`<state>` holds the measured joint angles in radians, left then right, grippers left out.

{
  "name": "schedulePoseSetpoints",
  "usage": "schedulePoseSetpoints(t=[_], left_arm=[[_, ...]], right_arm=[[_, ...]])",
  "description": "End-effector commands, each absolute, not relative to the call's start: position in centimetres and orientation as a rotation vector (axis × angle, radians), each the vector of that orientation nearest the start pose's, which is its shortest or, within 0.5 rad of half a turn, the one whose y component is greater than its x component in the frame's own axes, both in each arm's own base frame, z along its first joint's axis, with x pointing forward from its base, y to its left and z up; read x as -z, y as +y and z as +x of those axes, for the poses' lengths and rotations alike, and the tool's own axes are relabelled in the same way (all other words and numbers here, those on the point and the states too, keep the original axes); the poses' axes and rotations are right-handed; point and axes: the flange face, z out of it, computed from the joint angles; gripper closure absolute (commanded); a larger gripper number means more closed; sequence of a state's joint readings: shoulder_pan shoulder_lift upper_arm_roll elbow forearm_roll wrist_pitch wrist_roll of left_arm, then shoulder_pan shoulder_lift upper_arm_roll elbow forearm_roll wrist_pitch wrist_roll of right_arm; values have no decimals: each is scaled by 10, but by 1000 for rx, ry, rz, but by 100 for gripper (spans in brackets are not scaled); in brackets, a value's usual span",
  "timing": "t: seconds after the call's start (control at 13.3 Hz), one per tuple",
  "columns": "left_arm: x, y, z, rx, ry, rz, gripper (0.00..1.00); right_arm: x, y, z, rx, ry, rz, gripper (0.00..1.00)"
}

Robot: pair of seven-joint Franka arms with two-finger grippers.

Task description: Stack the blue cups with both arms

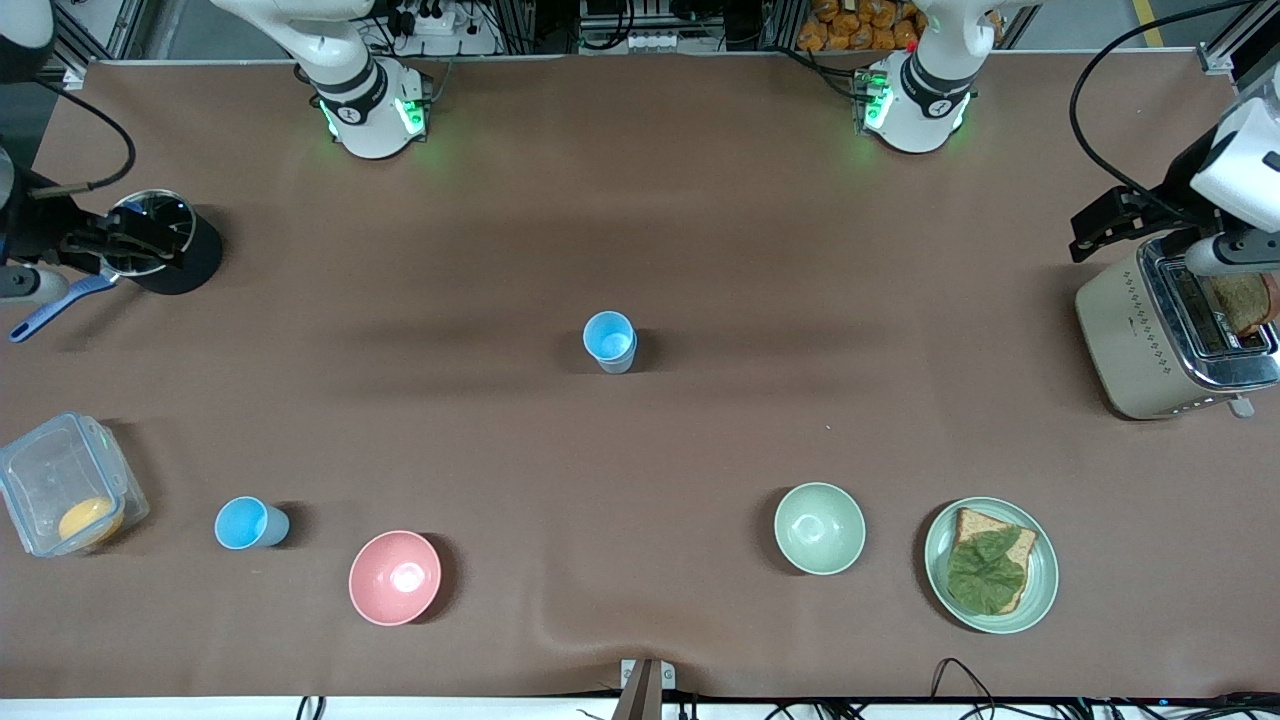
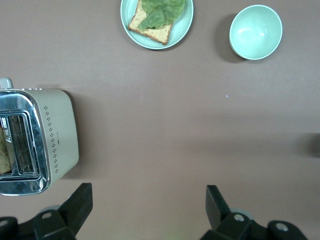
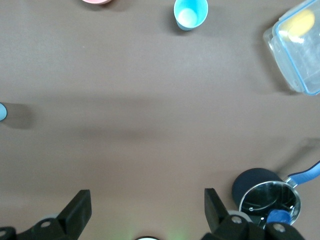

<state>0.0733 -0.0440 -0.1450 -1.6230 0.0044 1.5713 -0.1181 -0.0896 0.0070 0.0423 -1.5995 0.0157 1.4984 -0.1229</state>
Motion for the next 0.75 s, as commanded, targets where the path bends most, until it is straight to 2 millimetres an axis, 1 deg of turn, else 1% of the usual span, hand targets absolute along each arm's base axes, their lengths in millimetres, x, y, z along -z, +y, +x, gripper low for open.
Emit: schedulePoseSetpoints(t=[0.0, 0.07, 0.15, 0.22, 0.45, 0.6, 0.67], left_arm=[[-643, -33, 544, 35, -62, -3148, 0], [-649, -32, 548, 59, -62, -3150, 0], [-652, -37, 548, 67, -48, -3141, 0], [-647, -35, 552, 53, -53, -3143, 0], [-642, -36, 556, 38, -48, -3150, 0], [-642, -34, 557, 35, -55, -3156, 0], [-644, -39, 556, 40, -43, -3151, 0]], right_arm=[[-615, -35, 546, -138, -140, -3100, 0], [-621, -35, 546, -131, -126, -3103, 0], [-625, -35, 545, -134, -119, -3104, 0], [-627, -36, 544, -134, -103, -3105, 0], [-630, -35, 542, -146, -96, -3104, 0], [-635, -35, 542, -134, -96, -3105, 0], [-637, -39, 541, -124, -83, -3103, 0]])
